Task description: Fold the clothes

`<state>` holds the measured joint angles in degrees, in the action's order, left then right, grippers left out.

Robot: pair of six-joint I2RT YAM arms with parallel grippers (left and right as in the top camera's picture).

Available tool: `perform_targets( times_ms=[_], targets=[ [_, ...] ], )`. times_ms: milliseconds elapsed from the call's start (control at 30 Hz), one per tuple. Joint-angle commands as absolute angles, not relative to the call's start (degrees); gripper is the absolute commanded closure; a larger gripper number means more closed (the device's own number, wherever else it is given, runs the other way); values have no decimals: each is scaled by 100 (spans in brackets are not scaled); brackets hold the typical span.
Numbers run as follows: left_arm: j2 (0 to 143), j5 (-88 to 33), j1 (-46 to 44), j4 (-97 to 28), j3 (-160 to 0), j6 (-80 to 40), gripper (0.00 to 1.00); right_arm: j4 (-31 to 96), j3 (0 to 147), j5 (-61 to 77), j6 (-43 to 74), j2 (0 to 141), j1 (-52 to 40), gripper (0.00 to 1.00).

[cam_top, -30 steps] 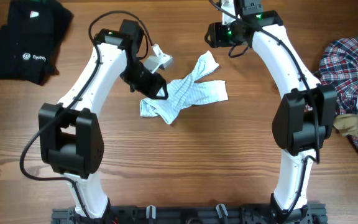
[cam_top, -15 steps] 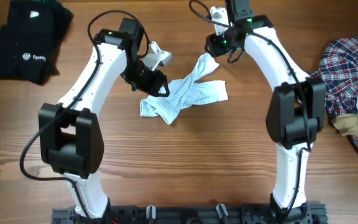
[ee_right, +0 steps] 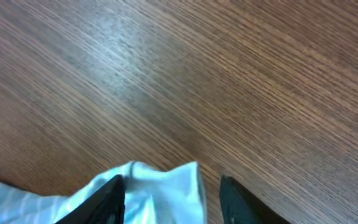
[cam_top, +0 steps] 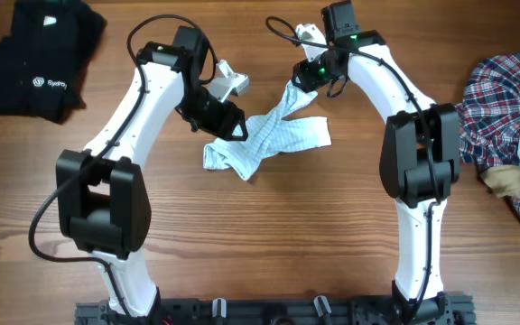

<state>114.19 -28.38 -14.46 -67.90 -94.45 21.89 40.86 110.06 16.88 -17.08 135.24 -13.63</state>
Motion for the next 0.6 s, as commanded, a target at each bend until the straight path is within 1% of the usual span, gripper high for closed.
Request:
perform_targets(
  times_ms=[0, 100, 300, 367, 567],
  targets=[
    [11273, -2947, -1452, -6788, -9452, 2180, 36, 4101, 11002, 2080, -1933, 13642, -1369, 52],
    [11273, -2947, -1452, -6790, -9450, 2180, 36, 4115, 11002, 2078, -1938, 13670, -1369, 54],
    [11273, -2947, -1452, -6790, -9452, 2180, 36, 4101, 11002, 2060, -1933, 13856, -1369, 54],
    [11273, -2947, -1452, -6790, -9450, 2180, 36, 4075, 11002, 2062, -1931, 13863, -1369, 55],
    [11273, -2947, -1452, -6788, -9450, 2180, 36, 4023, 11002, 2060, -1925, 13878, -1369, 87]
  ],
)
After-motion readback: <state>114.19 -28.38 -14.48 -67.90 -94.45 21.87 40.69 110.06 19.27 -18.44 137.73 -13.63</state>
